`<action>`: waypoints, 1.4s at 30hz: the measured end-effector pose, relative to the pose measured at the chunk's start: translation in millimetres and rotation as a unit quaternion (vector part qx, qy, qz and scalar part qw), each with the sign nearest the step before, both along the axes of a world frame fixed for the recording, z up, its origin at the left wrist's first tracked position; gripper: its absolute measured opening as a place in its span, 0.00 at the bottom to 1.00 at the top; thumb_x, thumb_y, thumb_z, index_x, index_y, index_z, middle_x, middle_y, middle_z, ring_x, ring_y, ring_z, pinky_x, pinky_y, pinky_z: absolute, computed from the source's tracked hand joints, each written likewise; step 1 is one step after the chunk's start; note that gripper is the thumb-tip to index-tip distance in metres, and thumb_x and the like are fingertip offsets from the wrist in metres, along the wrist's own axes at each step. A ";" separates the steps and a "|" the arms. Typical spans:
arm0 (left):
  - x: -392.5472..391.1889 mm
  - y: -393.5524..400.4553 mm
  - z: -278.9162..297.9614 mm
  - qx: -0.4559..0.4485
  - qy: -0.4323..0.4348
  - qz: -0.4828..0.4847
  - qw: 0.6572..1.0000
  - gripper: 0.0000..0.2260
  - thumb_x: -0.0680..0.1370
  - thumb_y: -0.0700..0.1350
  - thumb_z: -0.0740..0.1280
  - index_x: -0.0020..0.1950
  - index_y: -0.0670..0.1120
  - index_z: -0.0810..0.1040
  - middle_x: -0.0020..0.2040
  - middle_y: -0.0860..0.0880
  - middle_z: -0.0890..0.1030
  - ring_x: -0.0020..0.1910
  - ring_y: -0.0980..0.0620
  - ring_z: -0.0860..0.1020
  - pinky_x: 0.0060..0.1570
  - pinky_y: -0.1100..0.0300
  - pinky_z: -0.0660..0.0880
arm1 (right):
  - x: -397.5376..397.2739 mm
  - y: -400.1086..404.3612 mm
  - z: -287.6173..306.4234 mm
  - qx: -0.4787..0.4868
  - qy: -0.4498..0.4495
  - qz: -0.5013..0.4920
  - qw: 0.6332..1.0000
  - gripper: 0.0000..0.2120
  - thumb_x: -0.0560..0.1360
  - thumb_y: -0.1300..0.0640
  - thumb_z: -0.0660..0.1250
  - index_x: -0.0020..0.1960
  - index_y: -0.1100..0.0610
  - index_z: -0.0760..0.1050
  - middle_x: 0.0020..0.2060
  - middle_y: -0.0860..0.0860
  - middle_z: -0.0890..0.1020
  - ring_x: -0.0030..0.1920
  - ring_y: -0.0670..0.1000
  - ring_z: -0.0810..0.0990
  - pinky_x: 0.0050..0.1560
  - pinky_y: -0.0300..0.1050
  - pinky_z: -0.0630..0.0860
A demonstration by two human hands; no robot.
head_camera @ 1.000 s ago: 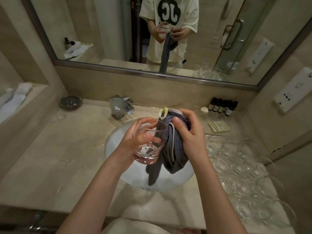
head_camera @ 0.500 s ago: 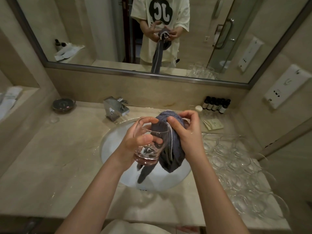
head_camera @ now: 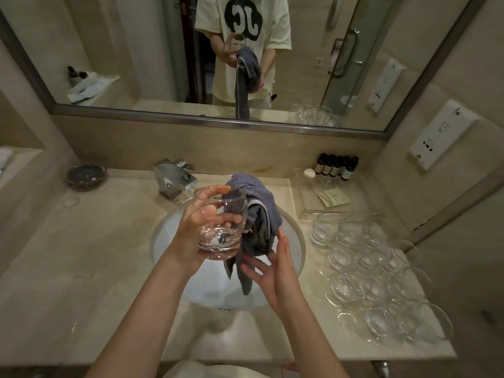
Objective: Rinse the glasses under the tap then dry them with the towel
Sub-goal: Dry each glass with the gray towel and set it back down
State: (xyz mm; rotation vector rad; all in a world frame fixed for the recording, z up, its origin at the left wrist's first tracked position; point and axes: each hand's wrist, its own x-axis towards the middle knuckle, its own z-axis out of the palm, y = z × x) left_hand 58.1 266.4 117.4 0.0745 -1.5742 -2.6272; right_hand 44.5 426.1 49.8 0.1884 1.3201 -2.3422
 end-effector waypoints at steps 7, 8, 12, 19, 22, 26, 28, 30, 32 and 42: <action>4.4 -10.1 -1.5 0.036 -0.012 -0.007 0.999 0.45 0.44 0.61 0.82 0.57 0.46 0.75 0.48 0.48 0.82 0.37 0.46 0.82 0.35 0.55 0.80 | -33.2 2.3 12.9 -0.097 -0.083 -0.181 0.975 0.27 0.70 0.35 0.60 0.61 0.51 0.75 0.56 0.50 0.80 0.53 0.48 0.77 0.45 0.40 0.69; 5.1 -10.9 -2.4 0.034 -0.015 -0.007 0.999 0.45 0.43 0.61 0.82 0.57 0.46 0.75 0.48 0.48 0.82 0.37 0.46 0.82 0.35 0.55 0.80 | -37.7 3.3 15.6 -0.102 -0.086 -0.185 0.974 0.29 0.69 0.34 0.60 0.62 0.51 0.75 0.61 0.50 0.80 0.59 0.49 0.76 0.51 0.42 0.71; 8.7 -13.2 -10.0 0.031 -0.028 -0.017 0.999 0.46 0.43 0.61 0.82 0.57 0.45 0.75 0.47 0.46 0.82 0.37 0.46 0.82 0.35 0.55 0.80 | -52.5 1.8 33.1 -0.217 -0.049 -0.176 0.959 0.54 0.47 0.33 0.80 0.66 0.60 0.74 0.60 0.58 0.81 0.63 0.59 0.78 0.66 0.55 0.72; 15.4 -19.9 -30.4 0.026 -0.063 -0.016 0.998 0.47 0.44 0.61 0.82 0.58 0.45 0.75 0.45 0.44 0.82 0.37 0.45 0.82 0.35 0.55 0.80 | -77.1 3.4 58.1 -0.234 0.010 -0.120 0.965 0.46 0.46 0.41 0.85 0.58 0.59 0.73 0.65 0.60 0.76 0.65 0.60 0.76 0.61 0.57 0.76; 17.3 -21.9 -39.6 0.016 -0.083 -0.005 0.996 0.47 0.45 0.61 0.83 0.58 0.44 0.75 0.48 0.43 0.80 0.38 0.45 0.82 0.35 0.56 0.79 | -81.5 0.2 71.6 -0.238 0.046 -0.148 0.959 0.22 0.65 0.53 0.78 0.51 0.56 0.69 0.50 0.53 0.81 0.48 0.55 0.84 0.50 0.52 0.80; 18.8 -29.1 -44.6 0.004 -0.092 0.011 0.996 0.47 0.46 0.61 0.82 0.60 0.44 0.75 0.57 0.43 0.78 0.41 0.45 0.83 0.33 0.56 0.79 | -80.4 -10.6 90.5 -0.173 0.088 -0.152 0.969 0.05 0.75 0.63 0.65 0.43 0.56 0.70 0.30 0.50 0.79 0.31 0.49 0.79 0.37 0.43 0.79; 16.8 -32.6 -42.5 -0.006 -0.083 0.022 0.996 0.47 0.45 0.61 0.83 0.59 0.45 0.74 0.60 0.45 0.79 0.41 0.47 0.83 0.35 0.58 0.79 | -75.3 -18.2 93.6 -0.106 0.114 -0.135 0.978 0.05 0.74 0.63 0.67 0.42 0.57 0.72 0.28 0.50 0.78 0.29 0.48 0.76 0.35 0.41 0.77; 14.0 -34.5 -39.3 -0.020 -0.067 0.026 0.997 0.47 0.44 0.60 0.83 0.58 0.46 0.74 0.61 0.46 0.80 0.42 0.49 0.84 0.37 0.60 0.79 | -72.2 -22.6 90.8 -0.038 0.145 -0.112 0.982 0.07 0.73 0.62 0.69 0.40 0.59 0.72 0.27 0.50 0.77 0.28 0.48 0.75 0.34 0.40 0.76; 11.7 -34.8 -35.8 -0.041 -0.047 0.023 0.998 0.45 0.45 0.60 0.83 0.58 0.47 0.74 0.58 0.46 0.82 0.44 0.49 0.84 0.39 0.61 0.79 | -70.1 -24.2 86.0 0.028 0.183 -0.094 0.978 0.10 0.73 0.61 0.71 0.37 0.58 0.72 0.28 0.51 0.77 0.29 0.48 0.74 0.34 0.41 0.76; -2.3 -9.3 -24.0 -0.023 -0.008 0.005 1.000 0.43 0.49 0.56 0.84 0.59 0.47 0.71 0.53 0.45 0.85 0.55 0.48 0.82 0.50 0.57 0.80 | -47.0 -43.3 74.9 0.066 0.224 -0.051 0.971 0.10 0.70 0.51 0.69 0.42 0.56 0.71 0.32 0.47 0.80 0.34 0.46 0.77 0.39 0.40 0.76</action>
